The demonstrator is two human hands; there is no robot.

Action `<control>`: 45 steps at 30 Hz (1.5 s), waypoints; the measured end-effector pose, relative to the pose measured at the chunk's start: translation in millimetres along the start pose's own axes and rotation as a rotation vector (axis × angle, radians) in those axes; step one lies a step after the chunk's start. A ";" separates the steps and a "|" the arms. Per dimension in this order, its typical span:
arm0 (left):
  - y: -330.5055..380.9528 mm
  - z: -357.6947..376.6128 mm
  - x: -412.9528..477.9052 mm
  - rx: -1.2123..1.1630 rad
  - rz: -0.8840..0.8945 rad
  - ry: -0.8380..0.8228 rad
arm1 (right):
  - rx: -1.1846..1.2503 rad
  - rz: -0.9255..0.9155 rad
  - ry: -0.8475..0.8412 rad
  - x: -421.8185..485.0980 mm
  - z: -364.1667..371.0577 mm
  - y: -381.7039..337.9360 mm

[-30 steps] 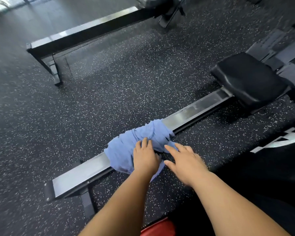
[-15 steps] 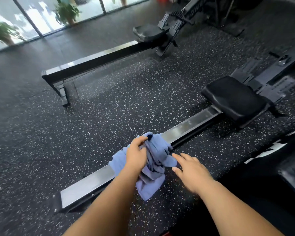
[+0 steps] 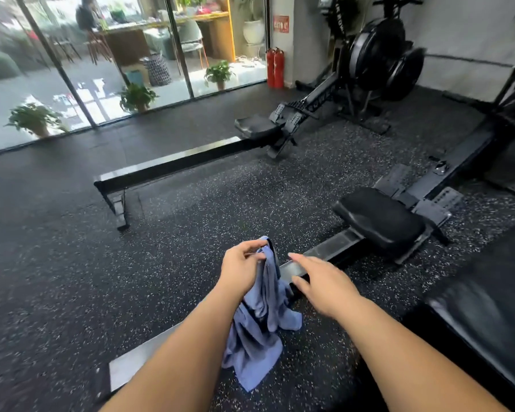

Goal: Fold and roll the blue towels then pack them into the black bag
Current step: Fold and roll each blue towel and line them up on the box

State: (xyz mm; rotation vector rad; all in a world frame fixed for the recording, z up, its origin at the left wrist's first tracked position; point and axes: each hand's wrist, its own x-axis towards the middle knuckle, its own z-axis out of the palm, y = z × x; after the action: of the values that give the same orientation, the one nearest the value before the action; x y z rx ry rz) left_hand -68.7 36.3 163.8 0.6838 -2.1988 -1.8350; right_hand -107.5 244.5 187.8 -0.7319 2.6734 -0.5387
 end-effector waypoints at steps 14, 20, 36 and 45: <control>118.1 60.3 -62.2 -0.262 0.213 -0.282 | 0.172 0.017 0.426 -52.1 -112.4 -0.8; 144.9 89.0 -85.0 -0.164 0.415 -0.312 | 0.183 0.064 0.572 -97.8 -153.3 12.5; 181.7 228.9 -147.0 0.472 0.686 -0.300 | 0.318 0.233 0.920 -265.1 -247.8 112.2; 286.5 311.7 -191.2 0.321 0.996 -0.337 | 0.267 0.442 1.164 -371.2 -282.1 163.8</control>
State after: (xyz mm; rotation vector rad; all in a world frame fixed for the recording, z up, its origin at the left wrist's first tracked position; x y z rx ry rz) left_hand -100.0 434.0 401.9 -0.6598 -2.3568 -1.1212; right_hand 17.1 651.5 438.9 0.4341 3.4400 -1.4850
